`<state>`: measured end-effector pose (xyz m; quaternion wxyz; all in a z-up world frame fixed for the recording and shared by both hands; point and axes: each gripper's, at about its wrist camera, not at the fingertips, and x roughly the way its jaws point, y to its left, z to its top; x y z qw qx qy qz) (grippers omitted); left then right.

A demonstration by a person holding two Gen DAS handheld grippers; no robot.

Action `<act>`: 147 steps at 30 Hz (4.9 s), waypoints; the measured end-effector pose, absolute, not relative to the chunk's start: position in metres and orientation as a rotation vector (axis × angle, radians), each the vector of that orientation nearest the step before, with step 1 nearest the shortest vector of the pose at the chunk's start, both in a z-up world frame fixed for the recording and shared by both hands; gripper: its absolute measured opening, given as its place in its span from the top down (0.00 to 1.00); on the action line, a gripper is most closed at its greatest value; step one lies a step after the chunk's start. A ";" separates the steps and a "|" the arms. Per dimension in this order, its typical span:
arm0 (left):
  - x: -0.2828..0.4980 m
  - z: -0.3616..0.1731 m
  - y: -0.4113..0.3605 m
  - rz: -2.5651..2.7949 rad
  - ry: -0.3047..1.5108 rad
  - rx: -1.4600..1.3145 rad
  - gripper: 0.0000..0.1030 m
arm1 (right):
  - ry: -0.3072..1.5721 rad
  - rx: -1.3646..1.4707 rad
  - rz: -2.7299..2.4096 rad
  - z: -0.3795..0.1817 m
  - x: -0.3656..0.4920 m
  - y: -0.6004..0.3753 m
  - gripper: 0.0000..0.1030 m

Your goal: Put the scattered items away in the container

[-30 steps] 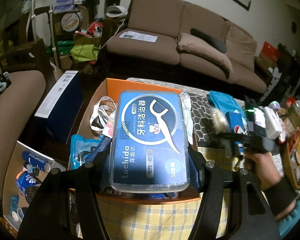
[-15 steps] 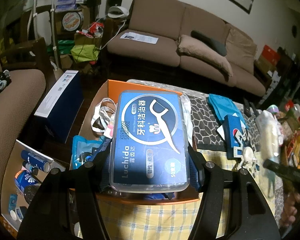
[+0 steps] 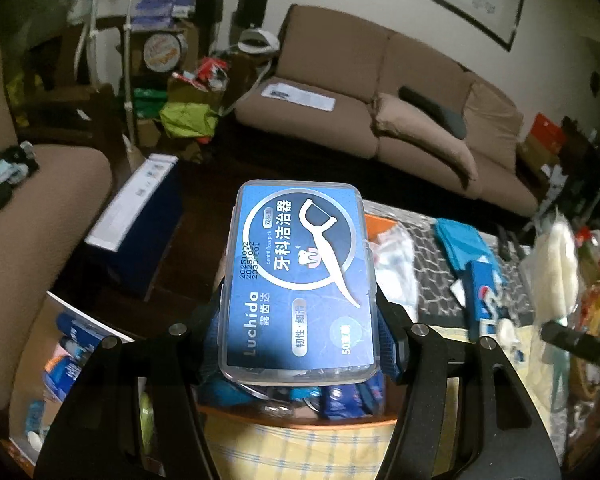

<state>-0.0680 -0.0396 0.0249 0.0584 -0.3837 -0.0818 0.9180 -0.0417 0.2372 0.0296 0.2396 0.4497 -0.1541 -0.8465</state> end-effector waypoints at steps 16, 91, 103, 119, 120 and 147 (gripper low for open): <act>-0.084 0.018 -0.070 2.866 -0.200 -1.216 0.43 | -0.357 1.319 -2.238 -0.003 -0.083 0.142 0.83; -0.048 -0.031 0.108 2.371 0.029 -1.355 0.04 | -0.249 1.599 -2.650 -0.102 -0.081 0.437 0.23; -0.050 -0.040 0.118 2.355 0.072 -1.375 0.04 | -0.222 1.644 -2.692 -0.151 -0.144 0.434 0.24; -0.046 -0.033 0.115 2.344 0.029 -1.366 0.04 | -0.123 1.685 -2.431 -0.148 -0.037 0.384 0.35; -0.044 -0.032 0.115 2.344 0.031 -1.359 0.04 | -0.155 1.683 -2.401 -0.148 -0.023 0.379 0.35; 0.016 -0.124 0.180 2.041 0.551 -1.706 0.06 | -0.352 1.768 -2.449 -0.155 0.031 0.395 0.34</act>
